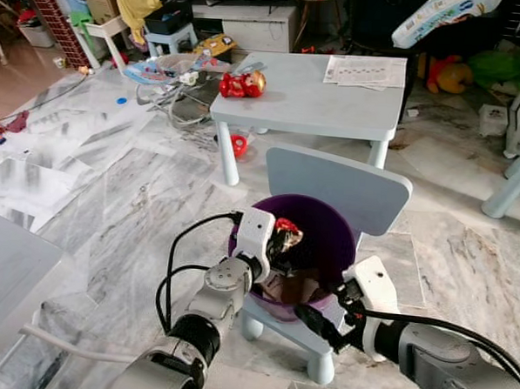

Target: Picking trash to rubbish bin

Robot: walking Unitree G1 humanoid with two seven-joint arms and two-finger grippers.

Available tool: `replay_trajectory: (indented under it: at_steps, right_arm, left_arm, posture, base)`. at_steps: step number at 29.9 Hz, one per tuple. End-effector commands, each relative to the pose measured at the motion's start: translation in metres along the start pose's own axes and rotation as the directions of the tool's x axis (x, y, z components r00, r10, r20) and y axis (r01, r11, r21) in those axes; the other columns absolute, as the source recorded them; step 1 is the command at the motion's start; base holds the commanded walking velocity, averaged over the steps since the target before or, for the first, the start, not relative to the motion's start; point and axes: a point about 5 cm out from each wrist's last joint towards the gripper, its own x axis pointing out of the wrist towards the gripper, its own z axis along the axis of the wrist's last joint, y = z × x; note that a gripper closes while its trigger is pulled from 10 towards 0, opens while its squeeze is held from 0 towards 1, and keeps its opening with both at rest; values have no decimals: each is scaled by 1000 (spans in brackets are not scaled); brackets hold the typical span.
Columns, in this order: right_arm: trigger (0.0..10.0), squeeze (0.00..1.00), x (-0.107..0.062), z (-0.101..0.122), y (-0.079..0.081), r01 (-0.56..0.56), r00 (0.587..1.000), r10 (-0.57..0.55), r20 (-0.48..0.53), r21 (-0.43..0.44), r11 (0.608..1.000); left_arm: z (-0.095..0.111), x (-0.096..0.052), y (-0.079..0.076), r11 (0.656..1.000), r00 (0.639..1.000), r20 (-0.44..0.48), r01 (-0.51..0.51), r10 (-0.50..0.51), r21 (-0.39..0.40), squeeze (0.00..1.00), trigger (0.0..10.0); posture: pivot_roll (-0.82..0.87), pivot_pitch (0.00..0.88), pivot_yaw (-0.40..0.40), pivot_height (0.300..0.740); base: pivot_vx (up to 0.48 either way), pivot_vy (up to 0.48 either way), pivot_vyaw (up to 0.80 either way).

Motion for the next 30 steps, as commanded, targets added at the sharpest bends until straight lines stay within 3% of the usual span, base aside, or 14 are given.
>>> replay_trajectory:
  at_steps: [1, 19, 23, 24, 25, 26, 28, 30]
  right_arm:
    - [10000, 1000, -2, 4, 4, -7, 1000, 7, 13, -10, 1000]
    - [10000, 1000, 0, 9, 4, -1, 1000, 1, 14, -27, 1000]
    - [10000, 1000, 3, 14, 1, 38, 998, -37, 52, -35, 999]
    - [10000, 1000, 4, 15, 0, 53, 997, -51, 65, -38, 998]
    - [10000, 1000, 5, 17, -1, 63, 996, -60, 73, -41, 997]
    - [10000, 1000, 6, 19, -3, 81, 993, -75, 87, -62, 995]
    - [10000, 1000, 8, 23, -5, 101, 990, -92, 103, -87, 991]
    - [10000, 1000, 11, 29, -9, 133, 984, -120, 134, -91, 987]
  left_arm:
    - [4, 2, 1, 1000, 1000, 11, -14, 14, 11, 1000, 10000]
    - [7, 6, -4, 998, 999, 39, -11, 14, -60, 1000, 10000]
    - [20, 6, 9, 996, 992, 88, -86, 87, -18, 1000, 10000]
    - [24, 5, 13, 995, 989, 109, -101, 101, -2, 831, 10000]
    - [27, 5, 15, 994, 986, 123, -110, 109, 8, 831, 10000]
    - [32, 4, 20, 992, 981, 150, -124, 121, 14, 0, 10000]
    - [38, 3, 24, 992, 974, 189, -124, 122, -1, 0, 10000]
    - [49, 0, 28, 993, 960, 257, -114, 110, 3, 75, 10000]
  posture:
    - [-228, 74, 170, 740]
    - [-258, 63, 179, 740]
    - [-245, 63, 171, 740]
    - [-238, 60, 166, 740]
    - [-238, 60, 166, 740]
    - [-226, 55, 161, 740]
    - [-216, 53, 156, 740]
    - [-207, 51, 151, 740]
  base:
    - [0, 0, 0]
    - [0, 0, 0]
    - [0, 0, 0]
    - [0, 0, 0]
    - [0, 0, 0]
    - [0, 0, 0]
    - [0, 0, 0]
    - [0, 0, 0]
